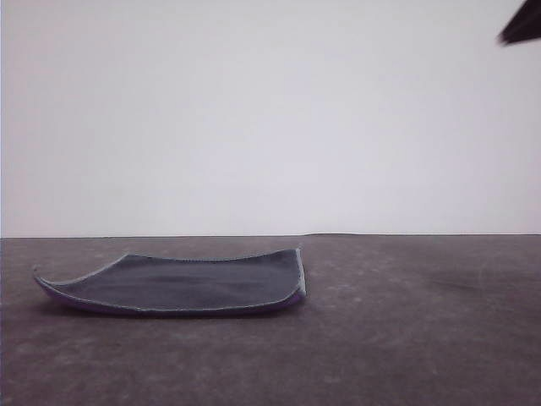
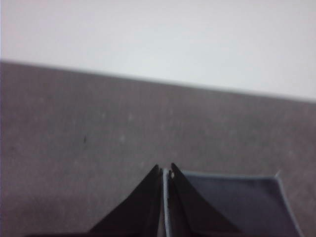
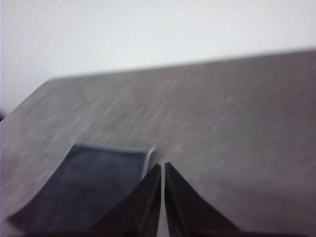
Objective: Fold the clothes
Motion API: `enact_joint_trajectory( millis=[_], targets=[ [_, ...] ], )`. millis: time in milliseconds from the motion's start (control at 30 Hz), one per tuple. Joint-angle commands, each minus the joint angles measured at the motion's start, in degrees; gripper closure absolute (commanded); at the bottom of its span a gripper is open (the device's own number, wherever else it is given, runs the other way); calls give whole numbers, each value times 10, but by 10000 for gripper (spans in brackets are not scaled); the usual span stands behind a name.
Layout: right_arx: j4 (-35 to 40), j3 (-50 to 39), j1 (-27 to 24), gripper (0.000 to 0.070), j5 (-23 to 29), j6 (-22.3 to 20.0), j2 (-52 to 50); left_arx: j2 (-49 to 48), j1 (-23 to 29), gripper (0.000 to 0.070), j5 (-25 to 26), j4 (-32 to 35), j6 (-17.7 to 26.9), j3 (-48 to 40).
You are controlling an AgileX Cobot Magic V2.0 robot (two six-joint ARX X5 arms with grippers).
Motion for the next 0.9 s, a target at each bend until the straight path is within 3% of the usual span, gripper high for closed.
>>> enact_joint_trajectory(
  millis=[0,200,433,567,767,867],
  targets=[
    [-5,32,6,694,-15,-1,52,48,0,688,8,-14,31,36],
    [-9,96,29,693,-17,-6,167,166,0,688,71,-30,32,96],
    [-46,100,59,693,-19,-32,224,253,0,688,153,-69,32,102],
    [-76,100,78,693,-16,-58,241,282,0,688,167,-98,46,102],
    [-79,100,93,691,-16,-63,248,290,0,684,167,-107,54,102],
    [-78,100,95,626,-17,-63,248,290,0,680,167,-107,54,102]
  ],
)
